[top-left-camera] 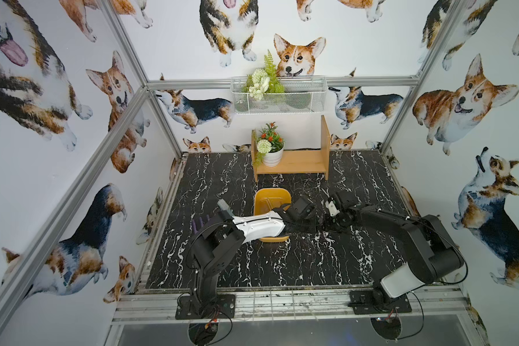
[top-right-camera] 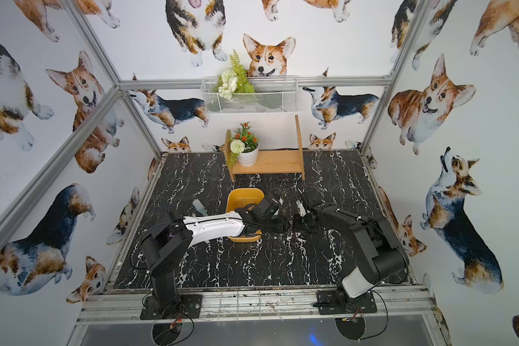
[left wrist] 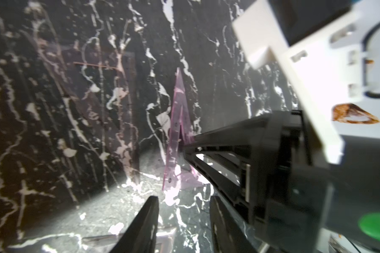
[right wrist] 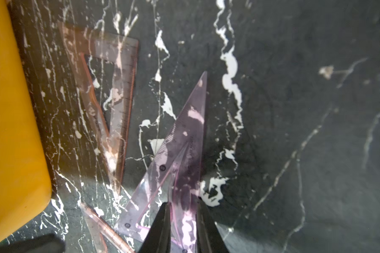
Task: Put the scattered rulers into the storage box
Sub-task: Pick up the ruler from the center of the board.
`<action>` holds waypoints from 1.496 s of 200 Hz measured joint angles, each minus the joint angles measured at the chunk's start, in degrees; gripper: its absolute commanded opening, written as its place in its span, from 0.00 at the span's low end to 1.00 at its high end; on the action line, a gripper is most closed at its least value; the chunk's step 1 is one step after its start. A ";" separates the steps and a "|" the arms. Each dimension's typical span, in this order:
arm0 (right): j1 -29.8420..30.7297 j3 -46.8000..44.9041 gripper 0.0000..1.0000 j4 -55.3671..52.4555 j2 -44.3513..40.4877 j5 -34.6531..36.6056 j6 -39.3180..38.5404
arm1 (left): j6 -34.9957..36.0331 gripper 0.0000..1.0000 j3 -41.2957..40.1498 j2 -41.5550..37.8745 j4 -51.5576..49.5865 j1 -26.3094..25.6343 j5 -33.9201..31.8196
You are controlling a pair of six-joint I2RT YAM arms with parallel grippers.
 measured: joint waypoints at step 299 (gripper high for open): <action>-0.85 -0.24 0.24 -2.25 -2.71 -0.66 0.11 | 0.37 0.04 8.72 9.38 -3.74 0.00 3.06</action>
